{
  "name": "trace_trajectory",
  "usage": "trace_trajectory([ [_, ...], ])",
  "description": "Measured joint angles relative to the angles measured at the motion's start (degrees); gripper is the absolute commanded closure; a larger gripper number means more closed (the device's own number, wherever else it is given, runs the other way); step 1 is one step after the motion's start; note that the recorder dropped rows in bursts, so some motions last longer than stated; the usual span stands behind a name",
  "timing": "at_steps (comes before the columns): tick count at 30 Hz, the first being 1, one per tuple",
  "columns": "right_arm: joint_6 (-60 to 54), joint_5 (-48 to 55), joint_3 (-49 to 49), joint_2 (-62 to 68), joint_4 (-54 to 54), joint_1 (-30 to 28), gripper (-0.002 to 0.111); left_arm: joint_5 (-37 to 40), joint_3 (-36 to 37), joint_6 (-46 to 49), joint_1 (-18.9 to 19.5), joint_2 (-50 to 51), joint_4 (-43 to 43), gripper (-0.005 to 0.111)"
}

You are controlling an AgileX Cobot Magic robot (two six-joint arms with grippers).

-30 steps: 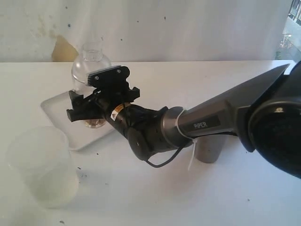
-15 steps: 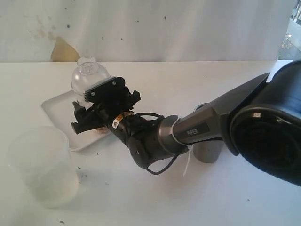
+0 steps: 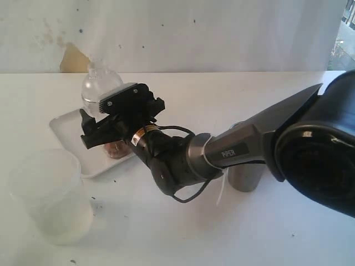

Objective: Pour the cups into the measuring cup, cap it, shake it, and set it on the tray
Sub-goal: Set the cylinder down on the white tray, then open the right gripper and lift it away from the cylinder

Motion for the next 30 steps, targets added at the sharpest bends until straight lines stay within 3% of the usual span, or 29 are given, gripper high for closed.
trace_trajectory([
  [11, 0.0, 0.1, 0.0, -2.6, -0.1, 0.0, 0.012, 0.0, 0.0, 0.0, 0.0, 0.0, 0.0, 0.106],
  [14, 0.0, 1.0, 0.0, -5.8, -0.1, 0.0, 0.017, 0.0, 0.0, 0.0, 0.0, 0.0, 0.0, 0.106],
  [17, 0.0, 3.9, 0.0, -10.3, 0.0, 0.0, 0.030, 0.0, 0.0, 0.0, 0.0, 0.0, 0.0, 0.106],
  [27, 0.0, 27.2, 0.0, -29.0, 0.1, 0.0, 0.105, 0.0, 0.0, 0.0, 0.0, 0.0, 0.0, 0.106],
  [30, 0.0, 36.5, 0.0, -36.4, 0.1, 0.0, 0.108, 0.0, 0.0, 0.0, 0.0, 0.0, 0.0, 0.106],
])
